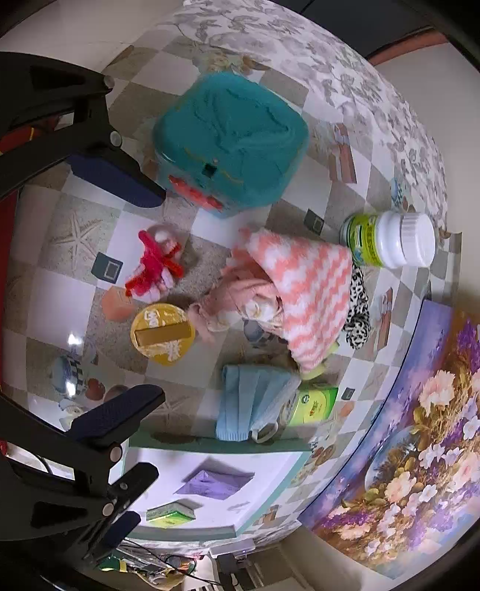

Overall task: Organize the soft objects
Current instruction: 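Move the left tool back toward the red plush toy, then grasp the red plush toy with the left tool while the right tool grasps the yellow tin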

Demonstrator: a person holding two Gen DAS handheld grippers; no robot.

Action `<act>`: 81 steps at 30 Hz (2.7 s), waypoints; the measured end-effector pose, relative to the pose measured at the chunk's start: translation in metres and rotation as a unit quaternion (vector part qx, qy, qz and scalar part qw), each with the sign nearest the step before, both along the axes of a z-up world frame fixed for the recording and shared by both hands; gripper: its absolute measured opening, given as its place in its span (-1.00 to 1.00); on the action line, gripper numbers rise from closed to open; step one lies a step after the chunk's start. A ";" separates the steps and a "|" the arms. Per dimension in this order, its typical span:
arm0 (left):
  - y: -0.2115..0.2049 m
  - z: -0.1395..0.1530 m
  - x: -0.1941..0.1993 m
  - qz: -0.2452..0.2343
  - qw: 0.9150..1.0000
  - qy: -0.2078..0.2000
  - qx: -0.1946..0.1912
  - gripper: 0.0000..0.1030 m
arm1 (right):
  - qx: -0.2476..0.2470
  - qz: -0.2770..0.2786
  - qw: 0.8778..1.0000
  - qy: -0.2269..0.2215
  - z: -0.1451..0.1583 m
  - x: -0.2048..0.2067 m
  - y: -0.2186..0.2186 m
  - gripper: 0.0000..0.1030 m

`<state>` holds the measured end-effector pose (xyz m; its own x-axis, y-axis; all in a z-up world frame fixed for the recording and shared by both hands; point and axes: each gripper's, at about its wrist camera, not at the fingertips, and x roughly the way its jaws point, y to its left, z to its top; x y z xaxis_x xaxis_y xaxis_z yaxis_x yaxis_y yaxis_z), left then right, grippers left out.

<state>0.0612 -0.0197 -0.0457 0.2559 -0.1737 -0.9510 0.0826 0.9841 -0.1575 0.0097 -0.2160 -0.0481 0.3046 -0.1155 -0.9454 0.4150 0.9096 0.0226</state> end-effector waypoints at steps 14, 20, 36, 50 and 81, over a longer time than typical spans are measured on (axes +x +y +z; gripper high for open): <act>0.020 -0.025 0.001 0.071 0.997 0.031 0.010 0.67 | 0.063 0.042 0.996 -0.042 -0.001 0.015 0.014 0.97; 0.023 -0.041 0.005 0.091 0.994 0.053 0.015 0.50 | 0.061 0.051 0.996 -0.039 -0.002 0.019 0.017 0.97; 0.024 -0.065 0.016 0.113 0.992 0.056 0.016 -0.05 | 0.055 0.091 0.994 -0.031 -0.008 0.030 0.033 0.97; 0.033 -0.063 0.002 0.130 0.990 0.059 -0.007 -0.36 | 0.060 0.123 0.990 -0.027 -0.016 0.032 0.045 0.97; 0.083 -0.066 -0.009 0.194 0.976 0.081 -0.061 -0.43 | -0.007 0.308 0.950 0.046 -0.066 0.048 0.130 0.61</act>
<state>0.0524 0.0637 -0.1118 0.1739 -0.2082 -0.9625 -0.3285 0.9091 -0.2560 0.0582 -0.0856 -0.1146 0.2346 0.0464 -0.9710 -0.1975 0.9803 -0.0009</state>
